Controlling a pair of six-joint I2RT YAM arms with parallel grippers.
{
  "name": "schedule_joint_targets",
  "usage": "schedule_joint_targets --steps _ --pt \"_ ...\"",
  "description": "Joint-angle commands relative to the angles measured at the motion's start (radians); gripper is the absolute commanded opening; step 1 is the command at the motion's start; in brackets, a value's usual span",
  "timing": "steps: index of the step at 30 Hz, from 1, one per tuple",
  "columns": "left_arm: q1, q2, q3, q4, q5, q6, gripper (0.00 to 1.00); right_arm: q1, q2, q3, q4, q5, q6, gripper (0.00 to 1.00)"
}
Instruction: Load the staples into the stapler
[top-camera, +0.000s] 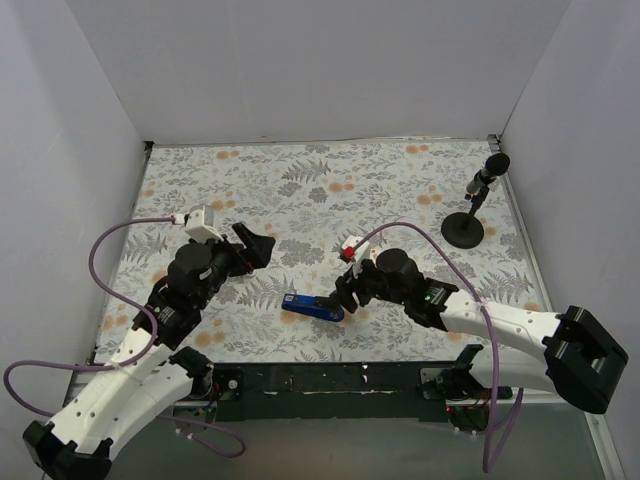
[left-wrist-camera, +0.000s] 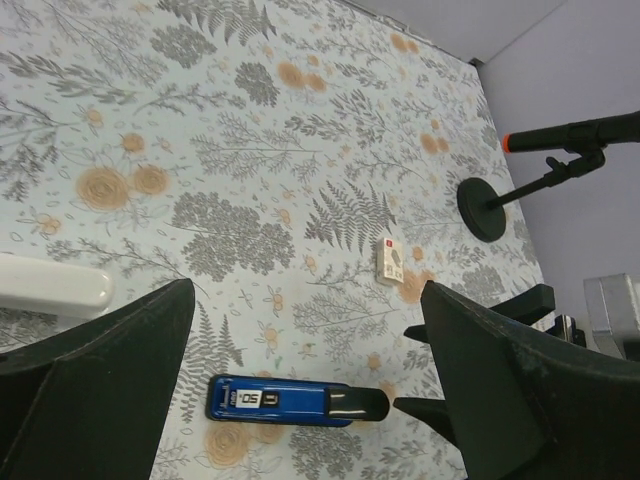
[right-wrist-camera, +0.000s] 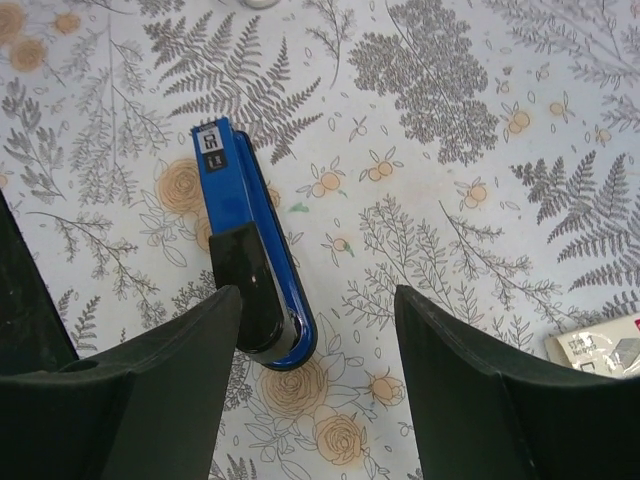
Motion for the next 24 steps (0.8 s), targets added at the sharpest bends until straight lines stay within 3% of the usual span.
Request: schedule_joint_targets --steps 1,18,24 --pt "0.005 -0.053 -0.058 0.033 -0.093 0.147 0.98 0.004 0.049 0.03 -0.043 0.073 0.064 0.7" --pt "0.005 -0.079 -0.102 0.068 -0.131 0.167 0.98 0.014 0.15 -0.196 -0.009 0.09 0.299 0.67" --pt "0.005 -0.079 -0.104 0.07 -0.137 0.163 0.98 0.06 0.179 -0.232 -0.009 0.159 0.409 0.67"
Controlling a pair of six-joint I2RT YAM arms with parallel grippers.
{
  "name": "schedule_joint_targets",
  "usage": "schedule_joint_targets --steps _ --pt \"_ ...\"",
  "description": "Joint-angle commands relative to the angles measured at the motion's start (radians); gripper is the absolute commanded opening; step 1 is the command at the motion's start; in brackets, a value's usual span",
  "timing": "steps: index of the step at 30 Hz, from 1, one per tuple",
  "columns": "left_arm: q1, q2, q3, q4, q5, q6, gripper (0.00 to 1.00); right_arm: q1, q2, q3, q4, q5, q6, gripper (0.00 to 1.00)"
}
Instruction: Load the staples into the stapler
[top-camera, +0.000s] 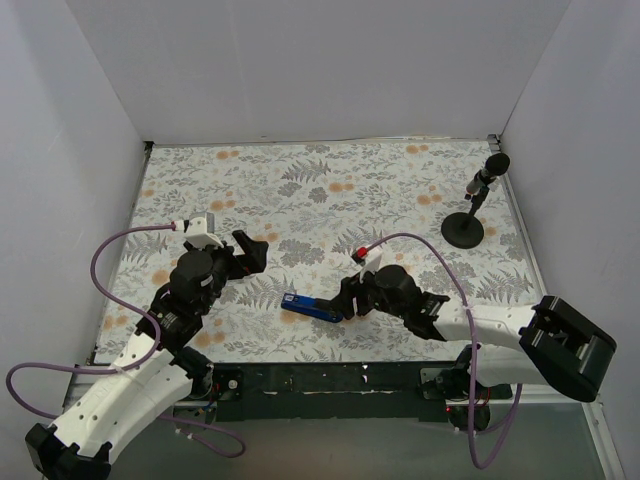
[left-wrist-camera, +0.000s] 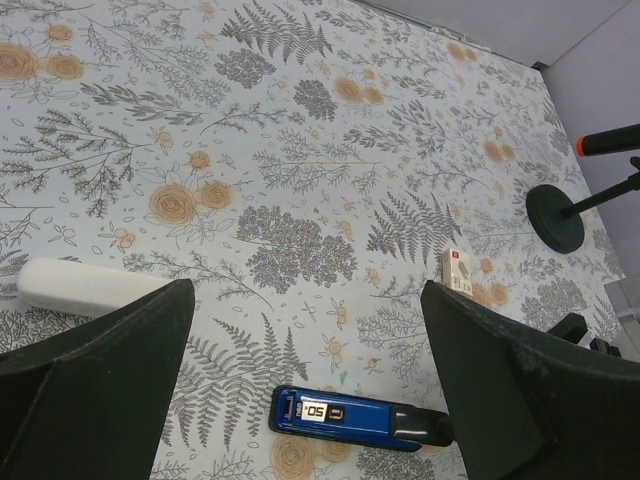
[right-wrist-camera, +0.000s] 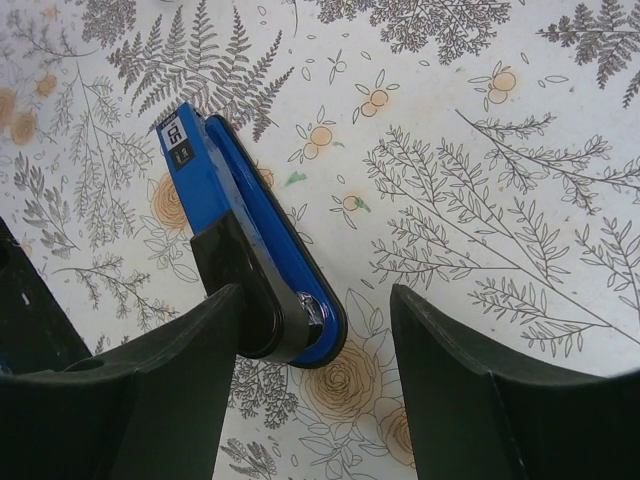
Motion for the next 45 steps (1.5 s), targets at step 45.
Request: schedule_joint_targets --steps 45 --pt "0.006 -0.104 -0.008 -0.007 -0.096 0.04 0.98 0.031 -0.172 0.314 -0.616 0.296 -0.134 0.75"
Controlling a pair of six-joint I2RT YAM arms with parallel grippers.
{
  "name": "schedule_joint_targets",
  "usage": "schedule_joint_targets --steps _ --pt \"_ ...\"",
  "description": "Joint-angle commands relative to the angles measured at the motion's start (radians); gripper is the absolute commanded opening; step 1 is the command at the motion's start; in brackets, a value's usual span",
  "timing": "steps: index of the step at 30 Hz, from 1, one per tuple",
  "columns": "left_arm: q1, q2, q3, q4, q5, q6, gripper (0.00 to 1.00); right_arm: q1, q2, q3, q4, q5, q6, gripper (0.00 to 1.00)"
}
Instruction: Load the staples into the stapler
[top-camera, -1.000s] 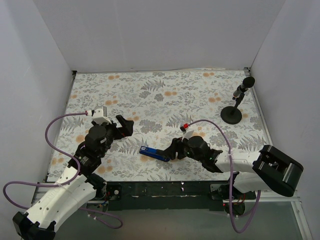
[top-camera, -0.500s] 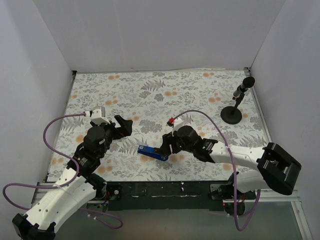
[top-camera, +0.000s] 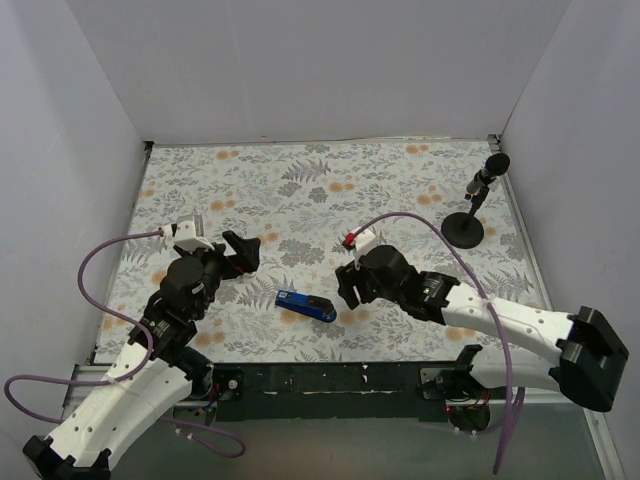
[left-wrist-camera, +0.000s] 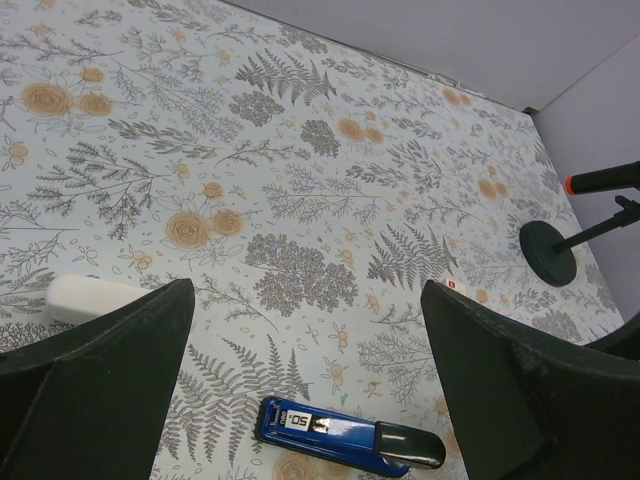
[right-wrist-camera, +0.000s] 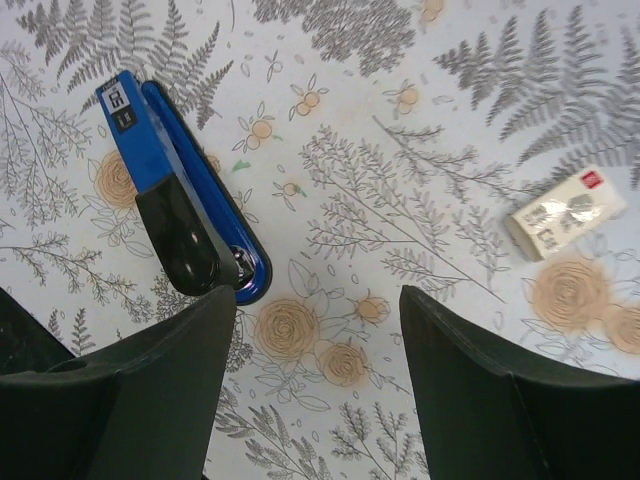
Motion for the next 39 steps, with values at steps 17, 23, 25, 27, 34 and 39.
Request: schedule_joint_targets --steps 17,23,25,27,34,39 --pt "0.005 -0.385 0.225 -0.124 -0.268 0.254 0.98 -0.04 -0.963 -0.062 -0.497 0.862 0.267 0.88" --pt "0.005 -0.522 0.205 -0.029 -0.249 0.315 0.98 -0.04 -1.191 -0.078 -0.477 0.871 0.222 0.89" --pt "0.005 -0.549 0.201 -0.017 -0.246 0.335 0.98 -0.04 -1.223 -0.07 -0.478 0.869 0.205 0.89" --pt "0.003 -0.558 0.193 -0.013 -0.247 0.341 0.98 -0.04 -1.223 -0.064 -0.481 0.865 0.199 0.89" --pt "0.005 -0.581 0.181 0.005 -0.27 0.338 0.98 -0.04 -1.206 -0.055 -0.501 0.856 0.201 0.89" --pt "0.005 -0.581 0.175 0.007 -0.279 0.333 0.98 -0.04 -1.209 -0.061 -0.498 0.851 0.197 0.89"
